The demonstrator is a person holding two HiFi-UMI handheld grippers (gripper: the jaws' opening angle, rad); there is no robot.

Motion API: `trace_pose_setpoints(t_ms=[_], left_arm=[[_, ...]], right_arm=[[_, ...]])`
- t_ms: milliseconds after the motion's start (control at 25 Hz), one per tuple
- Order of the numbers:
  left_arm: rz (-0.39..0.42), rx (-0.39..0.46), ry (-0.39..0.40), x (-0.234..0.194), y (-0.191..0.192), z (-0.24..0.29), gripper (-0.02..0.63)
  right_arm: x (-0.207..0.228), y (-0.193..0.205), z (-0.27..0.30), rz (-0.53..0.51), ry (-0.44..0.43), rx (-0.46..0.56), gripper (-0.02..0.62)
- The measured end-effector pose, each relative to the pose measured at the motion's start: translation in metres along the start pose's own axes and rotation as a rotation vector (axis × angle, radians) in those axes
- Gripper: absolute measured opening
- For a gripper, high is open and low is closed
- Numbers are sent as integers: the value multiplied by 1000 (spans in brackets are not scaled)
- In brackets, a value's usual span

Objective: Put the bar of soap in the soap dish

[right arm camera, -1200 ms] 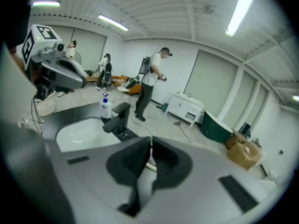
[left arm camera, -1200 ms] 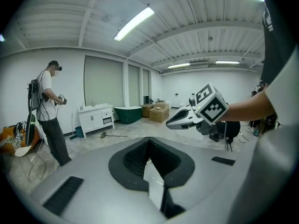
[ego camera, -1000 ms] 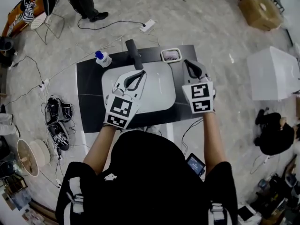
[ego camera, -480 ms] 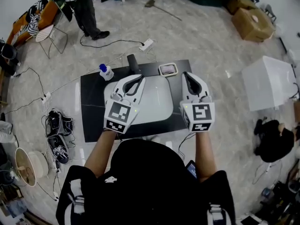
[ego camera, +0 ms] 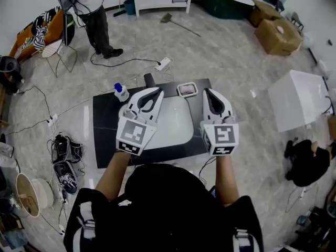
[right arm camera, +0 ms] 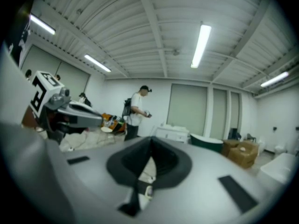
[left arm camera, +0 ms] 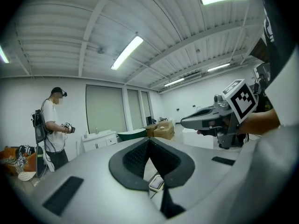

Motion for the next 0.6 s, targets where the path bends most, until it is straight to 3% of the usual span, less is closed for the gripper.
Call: trace_pose_setpoints(t_ms=[360, 600], left_arm=[[19, 16, -8, -1, -5, -5, 25], [-13, 20, -19, -4, -1, -2, 25]], right_arm=[[-6, -4, -1, -27, 15, 15, 34], [-9, -3, 6, -50, 12, 9, 34]])
Point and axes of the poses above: the fingertips, and each gripper's own axes: z forward along the fingers, x to its right, y out of its underside, the point moved 6 cm from there along -z, backward along the fingers, and after that the axes turned 10 degrees about -z, right-handed, at the moved point
